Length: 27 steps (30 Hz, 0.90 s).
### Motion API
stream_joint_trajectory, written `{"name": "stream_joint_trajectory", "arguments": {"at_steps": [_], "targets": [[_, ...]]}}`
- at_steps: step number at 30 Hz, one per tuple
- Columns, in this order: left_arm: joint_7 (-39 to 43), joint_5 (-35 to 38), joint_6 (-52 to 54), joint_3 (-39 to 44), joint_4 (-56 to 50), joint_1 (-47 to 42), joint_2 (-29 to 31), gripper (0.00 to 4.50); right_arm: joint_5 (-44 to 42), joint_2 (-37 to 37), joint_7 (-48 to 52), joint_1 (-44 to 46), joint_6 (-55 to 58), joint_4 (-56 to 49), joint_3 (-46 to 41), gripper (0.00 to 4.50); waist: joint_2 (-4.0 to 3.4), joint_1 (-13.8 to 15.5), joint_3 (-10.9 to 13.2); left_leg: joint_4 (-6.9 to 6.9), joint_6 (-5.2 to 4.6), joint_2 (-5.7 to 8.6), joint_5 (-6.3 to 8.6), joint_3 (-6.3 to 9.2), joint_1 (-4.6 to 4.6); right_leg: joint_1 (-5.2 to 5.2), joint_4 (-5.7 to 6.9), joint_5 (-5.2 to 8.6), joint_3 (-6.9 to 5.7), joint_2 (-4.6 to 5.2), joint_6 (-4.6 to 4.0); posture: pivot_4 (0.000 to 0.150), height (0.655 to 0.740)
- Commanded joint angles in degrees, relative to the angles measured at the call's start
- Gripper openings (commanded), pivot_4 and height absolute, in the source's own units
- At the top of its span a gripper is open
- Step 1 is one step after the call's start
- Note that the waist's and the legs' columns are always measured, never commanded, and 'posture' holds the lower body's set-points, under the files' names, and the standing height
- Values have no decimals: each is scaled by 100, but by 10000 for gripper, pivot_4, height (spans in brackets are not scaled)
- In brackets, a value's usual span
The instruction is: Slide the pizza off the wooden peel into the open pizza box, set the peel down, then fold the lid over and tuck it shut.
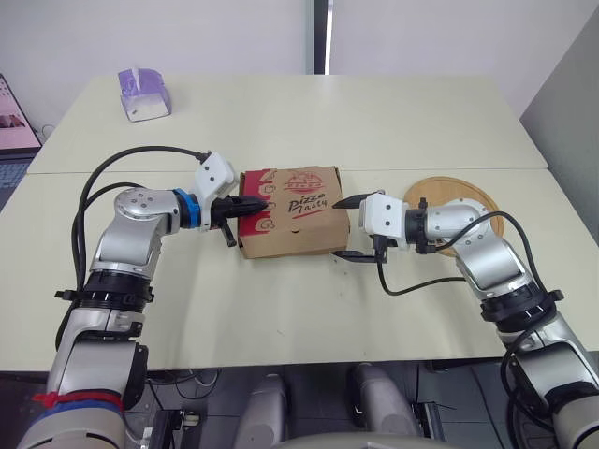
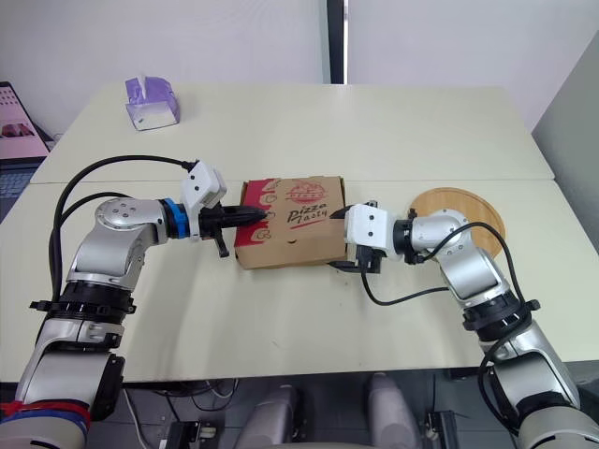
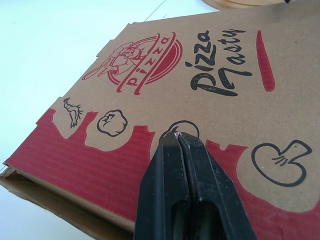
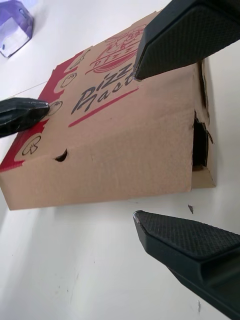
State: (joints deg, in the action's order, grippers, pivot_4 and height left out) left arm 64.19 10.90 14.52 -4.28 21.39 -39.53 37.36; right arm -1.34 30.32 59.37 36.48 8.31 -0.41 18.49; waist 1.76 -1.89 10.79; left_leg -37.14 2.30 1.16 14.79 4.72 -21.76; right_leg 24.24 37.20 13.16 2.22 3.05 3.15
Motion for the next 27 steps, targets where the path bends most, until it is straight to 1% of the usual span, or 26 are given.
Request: {"name": "stream_joint_trajectory", "arguments": {"at_steps": [1, 6, 16, 27], "targets": [[-19, -22, -81, 46, -22, -132, -3, 0, -181, -79, -126, 139, 167, -213, -263, 44613, 0, 1, 0, 0, 0, 0, 0, 0, 0, 0, 0, 0, 0, 0, 0, 1500, 7400], [-23, -23, -66, 52, -50, -119, 7, 0, -94, -129, -215, 165, 195, -146, -279, 44613, 0, 1, 0, -1, 0, 0, 0, 1, -1, 0, 0, 0, 0, 0, 0, 1500, 7400], [-31, -19, -50, 45, -64, -121, -10, 0, 268, -185, -467, 196, -102, 181, -193, 44613, 0, 1, 0, -1, 0, 0, 0, 0, 0, 0, 1, 0, 0, 0, 0, 1500, 7400], [-11, -8, -25, 28, -111, -111, -20, 0, 357, -369, -655, 237, -292, 501, -207, 44613, 0, -1, 0, -1, 0, 0, 0, 0, 0, 0, 1, 0, 0, 0, 0, 1500, 7400]]}}
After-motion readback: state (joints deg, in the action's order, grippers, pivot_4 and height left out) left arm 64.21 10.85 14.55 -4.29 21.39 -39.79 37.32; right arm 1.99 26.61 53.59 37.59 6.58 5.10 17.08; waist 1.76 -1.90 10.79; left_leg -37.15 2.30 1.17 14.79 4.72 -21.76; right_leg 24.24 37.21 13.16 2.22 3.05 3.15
